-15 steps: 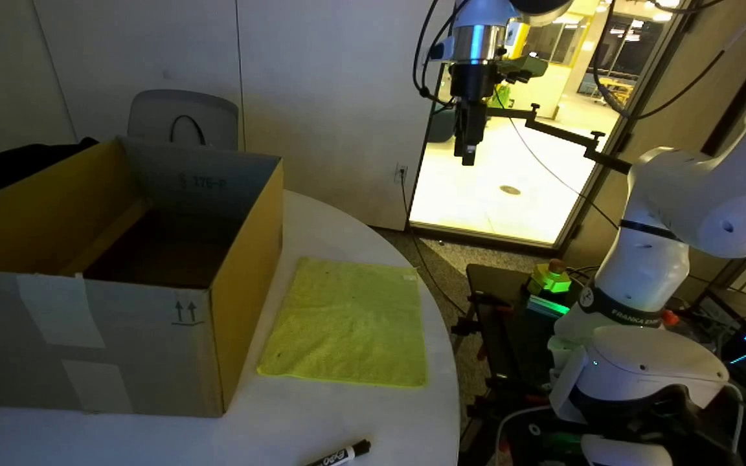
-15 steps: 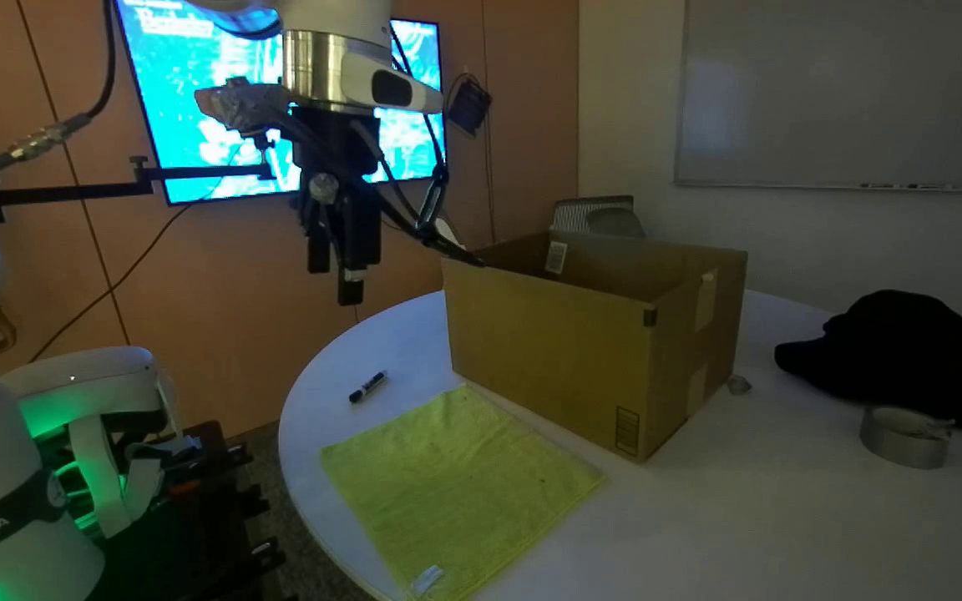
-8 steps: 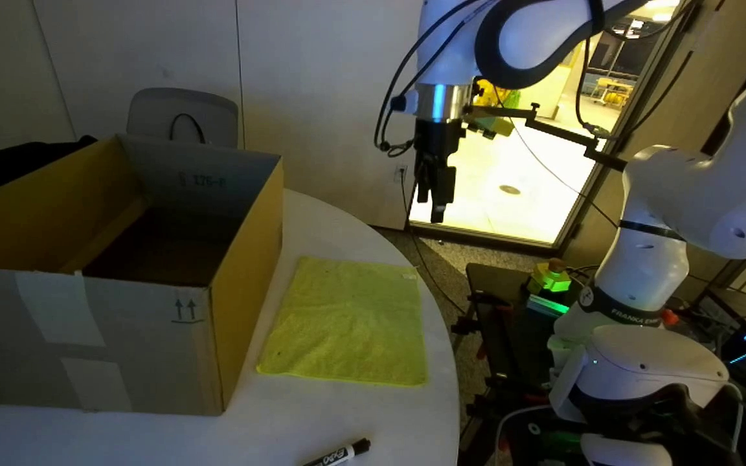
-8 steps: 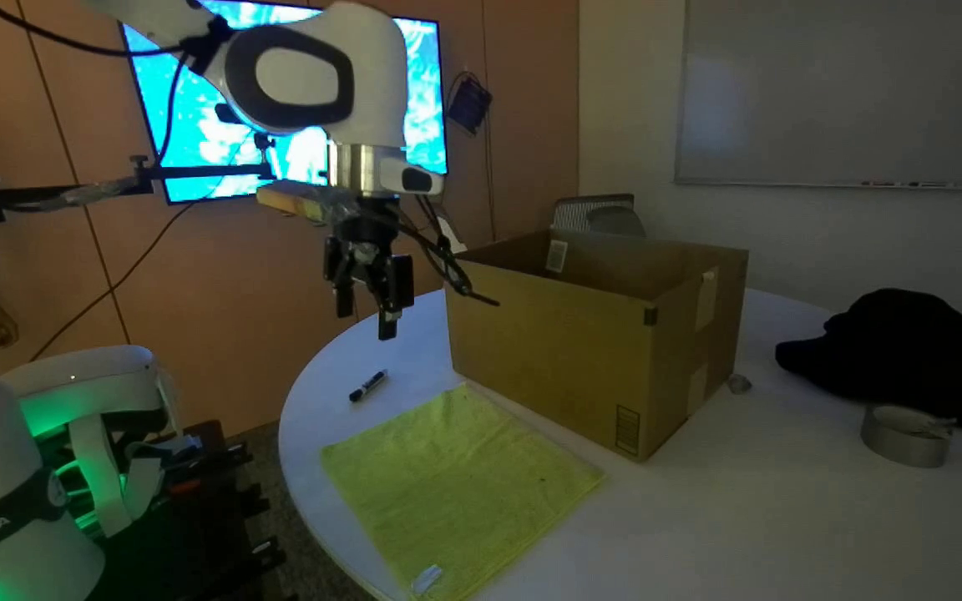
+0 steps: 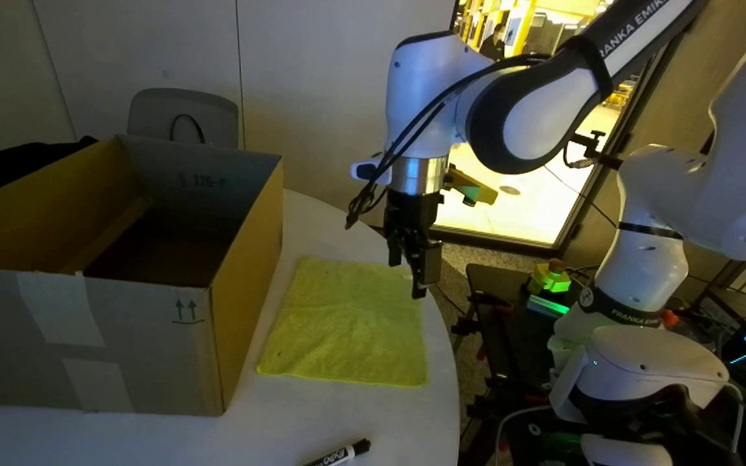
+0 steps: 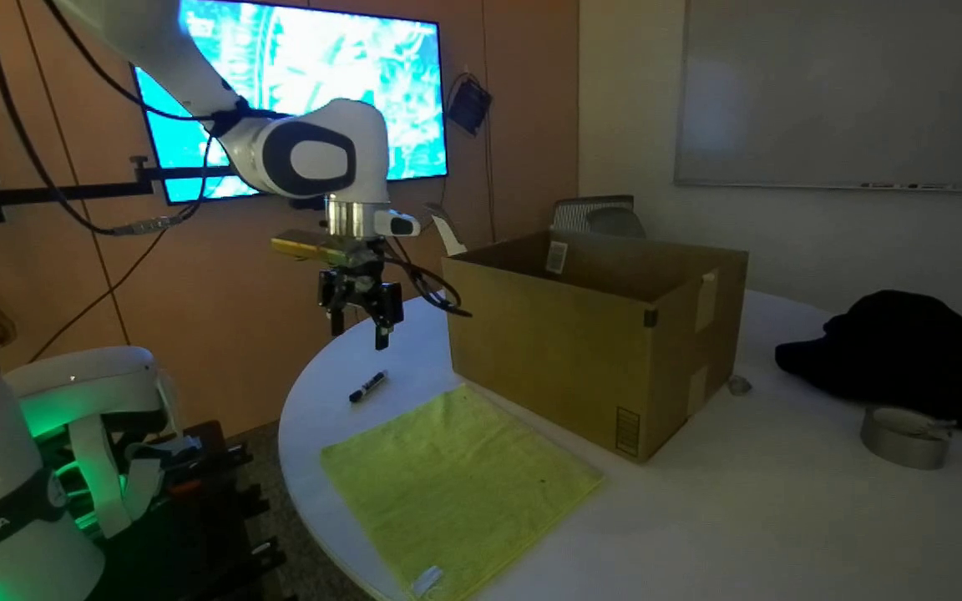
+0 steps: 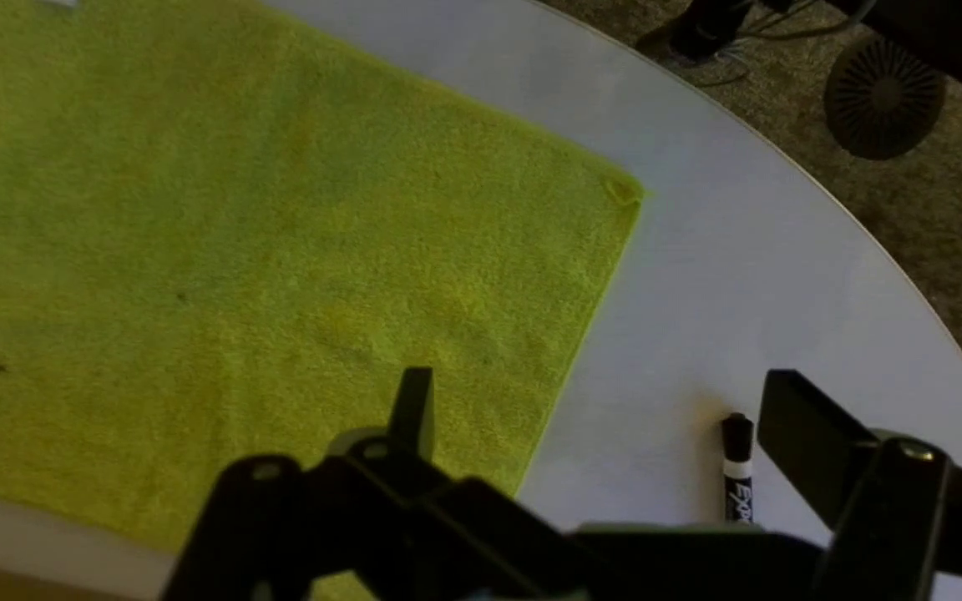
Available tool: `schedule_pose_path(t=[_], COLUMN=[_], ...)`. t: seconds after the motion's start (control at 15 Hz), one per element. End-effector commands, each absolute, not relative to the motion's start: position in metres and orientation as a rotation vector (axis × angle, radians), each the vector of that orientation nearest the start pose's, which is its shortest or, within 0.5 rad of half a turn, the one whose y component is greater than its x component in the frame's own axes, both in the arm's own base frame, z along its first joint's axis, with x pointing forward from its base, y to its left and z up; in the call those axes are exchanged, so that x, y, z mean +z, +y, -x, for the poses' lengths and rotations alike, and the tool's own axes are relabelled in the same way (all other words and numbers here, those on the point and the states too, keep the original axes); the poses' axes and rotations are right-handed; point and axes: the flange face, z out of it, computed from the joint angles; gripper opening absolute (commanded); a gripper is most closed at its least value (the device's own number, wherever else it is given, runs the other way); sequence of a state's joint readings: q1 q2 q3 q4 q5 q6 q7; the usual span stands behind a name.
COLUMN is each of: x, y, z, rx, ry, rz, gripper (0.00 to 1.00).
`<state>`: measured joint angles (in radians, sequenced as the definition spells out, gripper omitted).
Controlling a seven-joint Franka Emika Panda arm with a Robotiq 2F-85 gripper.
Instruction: Pick up the pen, put it on the towel, fold the the towel and put it in the box.
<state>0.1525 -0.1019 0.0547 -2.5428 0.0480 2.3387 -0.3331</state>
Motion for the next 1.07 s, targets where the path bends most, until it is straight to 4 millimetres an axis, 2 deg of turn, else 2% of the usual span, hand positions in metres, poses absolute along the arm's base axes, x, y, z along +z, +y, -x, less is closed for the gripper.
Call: schedule_pose_path(t=[0.0,0.27,0.73,1.0], x=[0.289,0.27,0.223,0.204], y=[0.13,0.166,0.205,0.232], z=[-0.432,-0.431,-0.432,-0.43], rx=[0.072,0.002,-0.076,-0.136], ry=[-0.831,-0.82,-0.742,-0.735], rz=[2.963,2.901,2.87,2.793], gripper=[1.0,1.0,1.0,1.0])
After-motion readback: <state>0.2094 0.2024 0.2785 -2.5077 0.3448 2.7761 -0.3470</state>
